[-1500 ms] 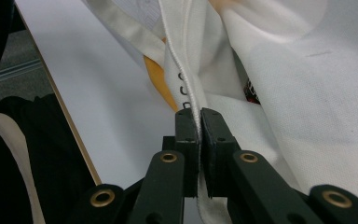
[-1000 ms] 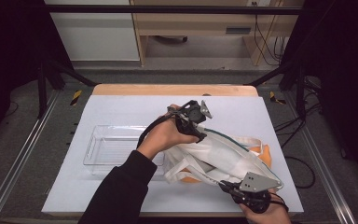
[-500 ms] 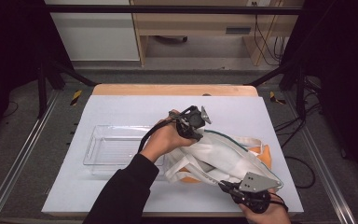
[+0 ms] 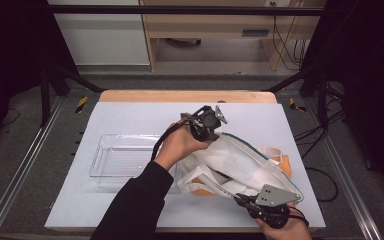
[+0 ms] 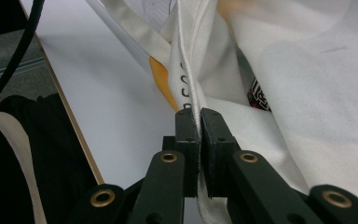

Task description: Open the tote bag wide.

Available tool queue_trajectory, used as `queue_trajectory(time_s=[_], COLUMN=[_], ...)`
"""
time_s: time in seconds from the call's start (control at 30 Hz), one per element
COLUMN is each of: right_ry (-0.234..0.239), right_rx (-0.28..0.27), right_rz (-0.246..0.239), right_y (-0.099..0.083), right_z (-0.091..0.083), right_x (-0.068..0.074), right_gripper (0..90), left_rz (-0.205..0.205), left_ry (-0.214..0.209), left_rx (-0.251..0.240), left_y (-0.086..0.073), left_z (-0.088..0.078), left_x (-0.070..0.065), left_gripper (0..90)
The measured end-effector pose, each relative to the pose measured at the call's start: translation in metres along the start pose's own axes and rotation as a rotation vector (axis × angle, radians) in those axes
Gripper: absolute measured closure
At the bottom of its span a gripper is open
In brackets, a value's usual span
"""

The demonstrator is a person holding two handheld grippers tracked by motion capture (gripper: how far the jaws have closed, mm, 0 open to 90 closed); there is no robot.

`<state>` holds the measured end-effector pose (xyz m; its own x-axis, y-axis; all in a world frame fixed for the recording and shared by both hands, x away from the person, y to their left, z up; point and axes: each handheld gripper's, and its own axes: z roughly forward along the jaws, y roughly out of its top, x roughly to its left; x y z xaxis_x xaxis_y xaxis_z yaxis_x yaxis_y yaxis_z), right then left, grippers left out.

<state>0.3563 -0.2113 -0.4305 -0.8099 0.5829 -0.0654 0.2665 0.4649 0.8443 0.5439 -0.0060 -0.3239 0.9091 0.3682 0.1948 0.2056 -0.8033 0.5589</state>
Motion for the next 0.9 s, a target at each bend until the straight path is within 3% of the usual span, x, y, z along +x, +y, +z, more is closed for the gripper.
queue_trajectory(time_s=[0.43, 0.7, 0.9], right_ry=[0.015, 0.047, 0.053], right_rx=[0.029, 0.038, 0.038], right_rz=[-0.054, -0.050, -0.040], right_y=[0.003, -0.002, -0.005], right_z=[0.001, -0.001, 0.000], right_x=[0.008, 0.008, 0.006], right_gripper=[86.7, 86.8, 86.8], left_rz=[-0.104, -0.144, -0.146], left_ry=[0.126, 0.137, 0.142], left_rx=[-0.128, -0.147, -0.149], left_y=[0.023, 0.027, 0.026], left_z=[-0.021, -0.015, -0.007], left_x=[0.020, 0.036, 0.037], left_gripper=[81.7, 81.8, 81.9])
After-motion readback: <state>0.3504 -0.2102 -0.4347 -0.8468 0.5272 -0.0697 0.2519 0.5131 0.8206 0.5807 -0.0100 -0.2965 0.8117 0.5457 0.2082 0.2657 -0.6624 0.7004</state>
